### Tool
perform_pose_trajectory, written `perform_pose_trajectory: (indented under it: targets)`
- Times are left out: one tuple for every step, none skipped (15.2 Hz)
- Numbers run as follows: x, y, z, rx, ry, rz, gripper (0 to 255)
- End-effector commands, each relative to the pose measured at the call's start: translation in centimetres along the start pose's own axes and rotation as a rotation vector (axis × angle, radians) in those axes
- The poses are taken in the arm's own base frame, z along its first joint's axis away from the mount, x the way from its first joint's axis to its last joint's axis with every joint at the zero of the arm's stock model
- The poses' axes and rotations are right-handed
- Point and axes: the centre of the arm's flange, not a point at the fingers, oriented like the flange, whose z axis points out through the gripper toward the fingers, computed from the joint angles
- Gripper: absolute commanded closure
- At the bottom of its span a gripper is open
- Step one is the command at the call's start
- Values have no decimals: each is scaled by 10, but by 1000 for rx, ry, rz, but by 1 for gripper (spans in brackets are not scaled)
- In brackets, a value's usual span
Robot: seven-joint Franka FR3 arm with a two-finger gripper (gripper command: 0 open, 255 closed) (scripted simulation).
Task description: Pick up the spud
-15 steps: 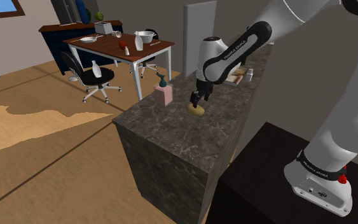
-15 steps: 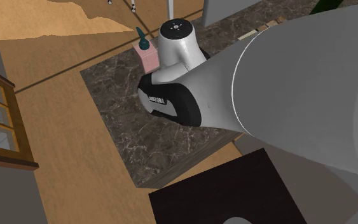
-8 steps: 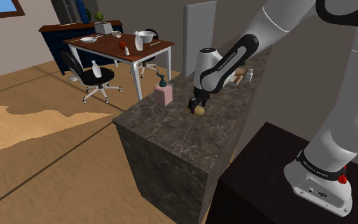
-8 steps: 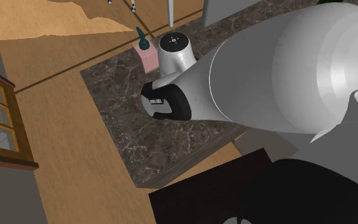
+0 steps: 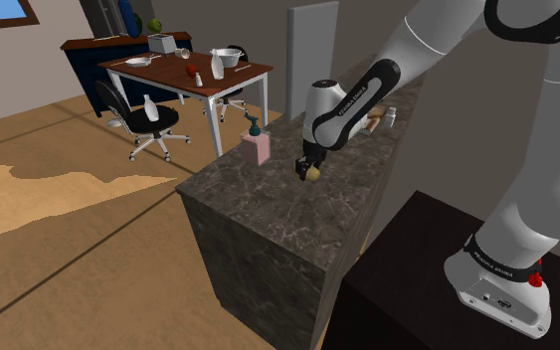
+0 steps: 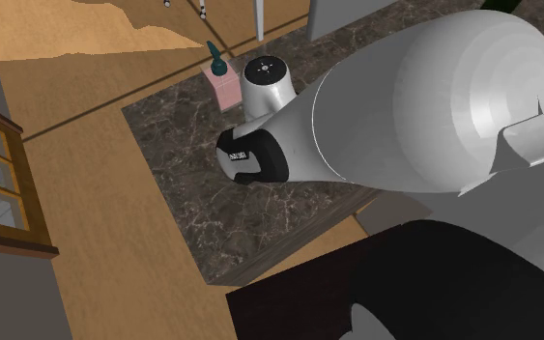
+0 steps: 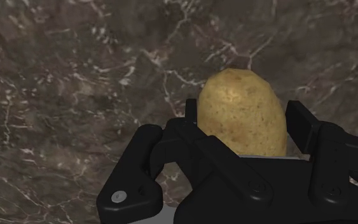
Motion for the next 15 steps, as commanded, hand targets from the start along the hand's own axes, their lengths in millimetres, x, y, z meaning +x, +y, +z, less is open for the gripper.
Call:
perform_pose_trajectory:
  targets:
    - [0,0,0,0,-1,0,255]
    - [0,0,0,0,-1,0,255]
    - [0,0,0,0,-1,0,255]
    - [0,0,0,0,-1,0,255]
    - [0,0,1,0,-1,0,255]
    - [0,0,-4,0,-1,0,255]
    - [0,0,-10,0,-1,0,255]
    - [1,0,-15,0,-1,0,255]
    - [1,0,-20,0,-1,0,255]
    - [2,1,-26,0,-1,0,255]
    - [2,1,-31,0,-1,0,255]
    - [3,1,-36,0,-1,0,255]
    - [3,1,-41,0,-1,0,255]
    - [4,1,-47,0,-1,0,255]
    - [4,1,-52,0,-1,0,255]
